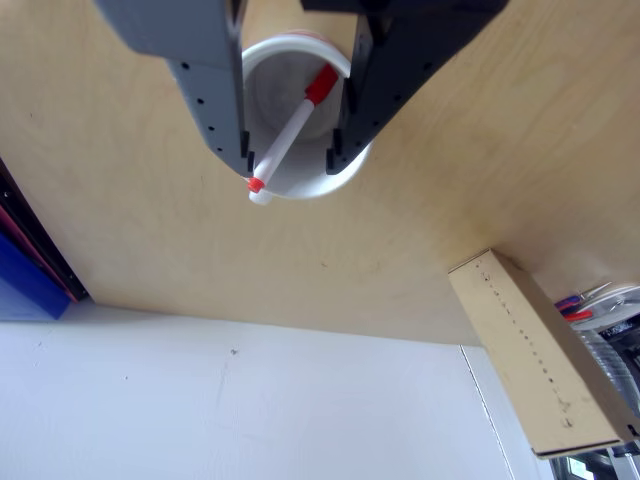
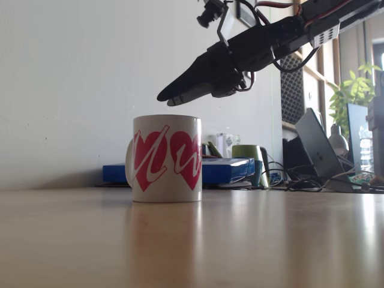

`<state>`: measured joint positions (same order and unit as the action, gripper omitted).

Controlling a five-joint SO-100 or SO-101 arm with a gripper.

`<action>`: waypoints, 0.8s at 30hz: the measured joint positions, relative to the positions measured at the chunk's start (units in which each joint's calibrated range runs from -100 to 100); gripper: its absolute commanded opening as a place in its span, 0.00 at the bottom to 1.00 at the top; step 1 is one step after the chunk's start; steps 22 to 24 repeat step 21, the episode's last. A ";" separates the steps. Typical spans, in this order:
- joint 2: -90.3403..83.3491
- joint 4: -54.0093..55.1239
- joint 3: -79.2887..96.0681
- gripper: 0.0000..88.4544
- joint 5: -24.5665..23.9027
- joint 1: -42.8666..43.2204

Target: Grab the pen and place it in the cup.

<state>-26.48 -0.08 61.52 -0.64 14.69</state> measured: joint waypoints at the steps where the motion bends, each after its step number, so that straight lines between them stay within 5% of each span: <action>1: 0.00 0.00 0.00 0.22 0.00 0.00; 24: -0.08 0.17 1.15 0.22 -0.10 -1.03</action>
